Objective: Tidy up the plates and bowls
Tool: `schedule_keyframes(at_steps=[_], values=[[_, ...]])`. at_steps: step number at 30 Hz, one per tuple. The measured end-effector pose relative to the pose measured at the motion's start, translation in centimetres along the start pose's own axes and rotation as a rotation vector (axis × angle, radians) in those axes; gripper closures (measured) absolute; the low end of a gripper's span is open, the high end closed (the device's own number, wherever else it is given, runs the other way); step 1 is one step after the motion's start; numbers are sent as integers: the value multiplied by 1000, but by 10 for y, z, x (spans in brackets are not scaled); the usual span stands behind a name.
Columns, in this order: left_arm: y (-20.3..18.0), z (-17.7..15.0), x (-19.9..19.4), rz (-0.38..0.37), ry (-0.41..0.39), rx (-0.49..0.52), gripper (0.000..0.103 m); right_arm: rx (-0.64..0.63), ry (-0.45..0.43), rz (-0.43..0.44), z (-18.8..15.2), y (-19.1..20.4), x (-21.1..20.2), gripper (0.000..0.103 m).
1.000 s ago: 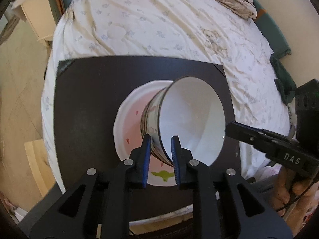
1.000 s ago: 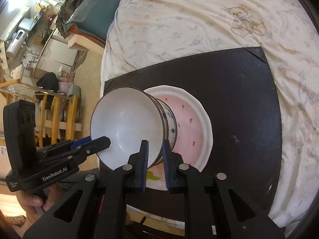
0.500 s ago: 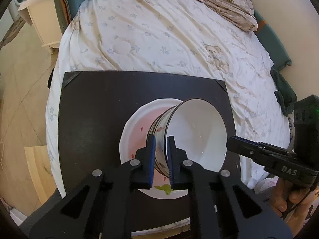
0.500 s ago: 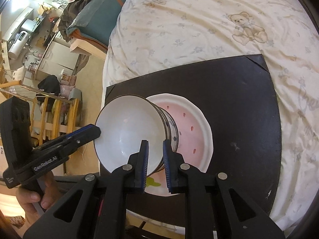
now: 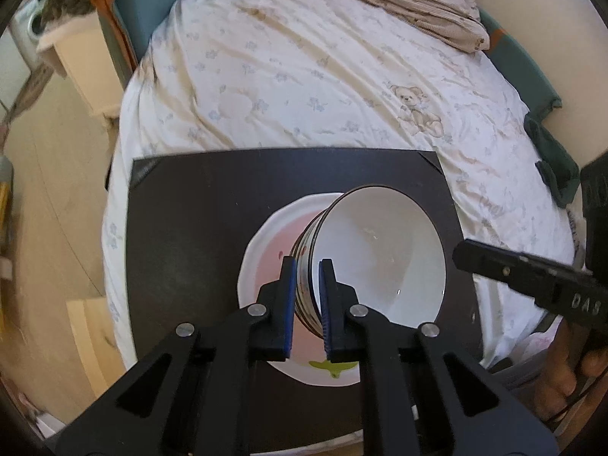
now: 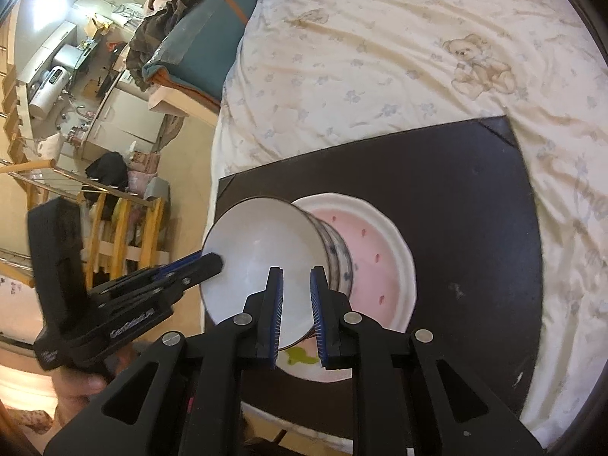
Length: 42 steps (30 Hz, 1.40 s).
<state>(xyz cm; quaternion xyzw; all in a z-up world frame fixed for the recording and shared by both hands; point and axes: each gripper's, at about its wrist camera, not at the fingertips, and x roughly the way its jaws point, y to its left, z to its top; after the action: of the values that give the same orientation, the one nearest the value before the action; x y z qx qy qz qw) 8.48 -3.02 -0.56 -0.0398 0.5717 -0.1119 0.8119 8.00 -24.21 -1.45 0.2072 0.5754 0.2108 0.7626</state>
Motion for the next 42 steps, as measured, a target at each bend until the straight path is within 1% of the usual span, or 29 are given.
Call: schedule_keyframes(at_steps=[2, 3, 4, 6, 7, 10, 15, 16, 18, 19, 22, 24, 26, 27, 28, 29, 32, 34, 36, 38, 39, 40, 41, 42], values=[[-1, -2, -6, 10, -28, 16, 79, -2, -12, -1, 0, 0, -3, 85], [-1, -3, -10, 18, -43, 17, 64, -8, -26, -7, 0, 1, -5, 85], [0, -4, -13, 25, -63, 16, 54, -16, -38, -15, -1, 2, -8, 85], [2, -7, -22, 41, -118, 9, 48, -39, -66, -37, -3, 5, -13, 85], [4, -8, -27, 56, -152, 6, 46, -56, -86, -55, -4, 8, -16, 85], [8, -13, -35, 111, -222, -12, 45, -93, -127, -94, -7, 12, -22, 85], [15, -21, -40, 127, -257, -50, 45, -126, -202, -154, -15, 18, -34, 84], [16, -24, -42, 127, -269, -53, 45, -134, -213, -166, -17, 19, -36, 79], [14, -29, -44, 129, -293, -45, 45, -155, -242, -195, -21, 22, -40, 55], [13, -32, -45, 147, -307, -35, 45, -164, -259, -205, -23, 24, -42, 41], [10, -40, -48, 182, -327, -22, 45, -190, -291, -236, -30, 29, -46, 40], [10, -48, -50, 186, -328, -25, 45, -196, -306, -244, -37, 31, -49, 36], [12, -55, -51, 177, -328, -40, 38, -191, -323, -256, -42, 32, -51, 28], [12, -59, -52, 179, -328, -47, 31, -187, -335, -261, -46, 32, -53, 26], [12, -63, -53, 180, -331, -49, 29, -184, -349, -259, -51, 32, -56, 22], [12, -67, -55, 179, -338, -47, 29, -185, -361, -261, -54, 32, -58, 18], [7, -80, -61, 201, -364, -20, 28, -198, -415, -289, -73, 32, -65, 12], [4, -88, -65, 209, -376, -11, 28, -195, -435, -305, -84, 30, -67, 10], [3, -97, -67, 199, -378, -15, 28, -186, -451, -318, -95, 28, -71, 7], [3, -105, -68, 191, -373, -26, 26, -197, -471, -325, -105, 29, -75, 0], [2, -108, -69, 191, -371, -28, 21, -209, -480, -333, -110, 29, -76, 0], [1, -112, -69, 193, -370, -29, 14, -221, -485, -343, -114, 29, -77, 0], [0, -116, -69, 198, -375, -31, 11, -232, -486, -351, -119, 29, -78, 0], [0, -119, -70, 202, -379, -32, 3, -235, -483, -354, -122, 29, -78, 0]])
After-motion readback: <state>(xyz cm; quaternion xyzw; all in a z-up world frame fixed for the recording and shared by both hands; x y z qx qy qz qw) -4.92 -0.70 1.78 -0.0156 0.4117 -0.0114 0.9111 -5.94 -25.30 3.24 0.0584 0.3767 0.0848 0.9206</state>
